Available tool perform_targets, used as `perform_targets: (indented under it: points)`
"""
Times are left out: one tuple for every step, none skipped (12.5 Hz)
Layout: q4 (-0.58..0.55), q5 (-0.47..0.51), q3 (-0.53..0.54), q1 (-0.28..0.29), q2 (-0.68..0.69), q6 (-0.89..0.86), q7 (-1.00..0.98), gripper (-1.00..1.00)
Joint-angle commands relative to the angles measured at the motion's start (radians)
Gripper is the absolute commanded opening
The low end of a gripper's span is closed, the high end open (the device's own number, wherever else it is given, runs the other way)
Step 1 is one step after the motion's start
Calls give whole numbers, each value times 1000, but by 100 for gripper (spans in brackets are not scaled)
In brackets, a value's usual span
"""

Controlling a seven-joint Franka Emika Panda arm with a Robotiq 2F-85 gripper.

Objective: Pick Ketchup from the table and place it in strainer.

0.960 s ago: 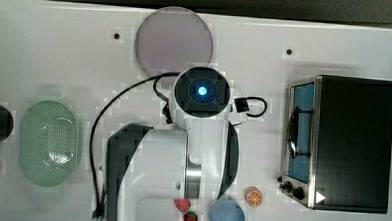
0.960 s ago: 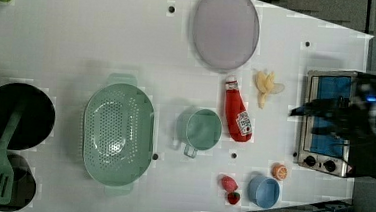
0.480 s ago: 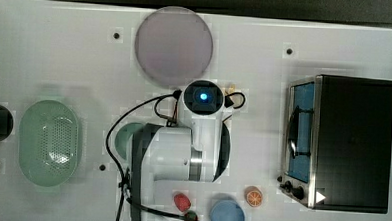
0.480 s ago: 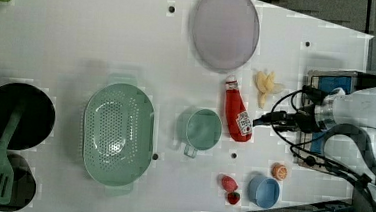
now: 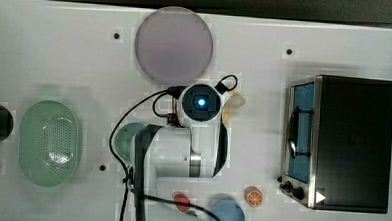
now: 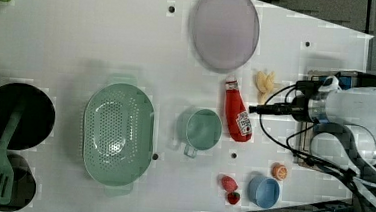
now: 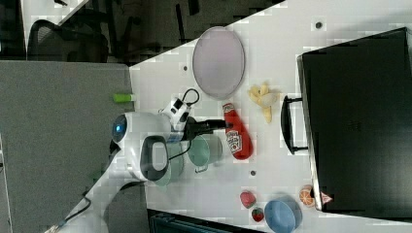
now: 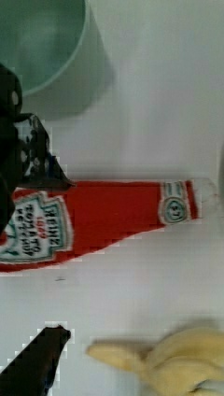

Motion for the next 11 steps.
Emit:
perform_targets:
  points:
    - [-7,-18,2,13,95,30,-66,100]
    - [-7,-18,1,13,118,41,-66,100]
    - [-6,-18,0,13,138,59,-66,100]
    - [-7,-18,0,13,156,87,-66,100]
    - [-7,-19,-1,13,174,118,-66,100]
    - [-9,-19,-1,13,187,129,-66,100]
    - [-9,-19,1,14,196,129,-66,100]
    - [-8,-19,1,14,200,128,-66,93]
    - [-3,-19,1,15,198,128,-65,70]
    - [-4,-19,-2,14,196,128,-66,45]
    - [-1,-19,-2,13,191,126,-65,25]
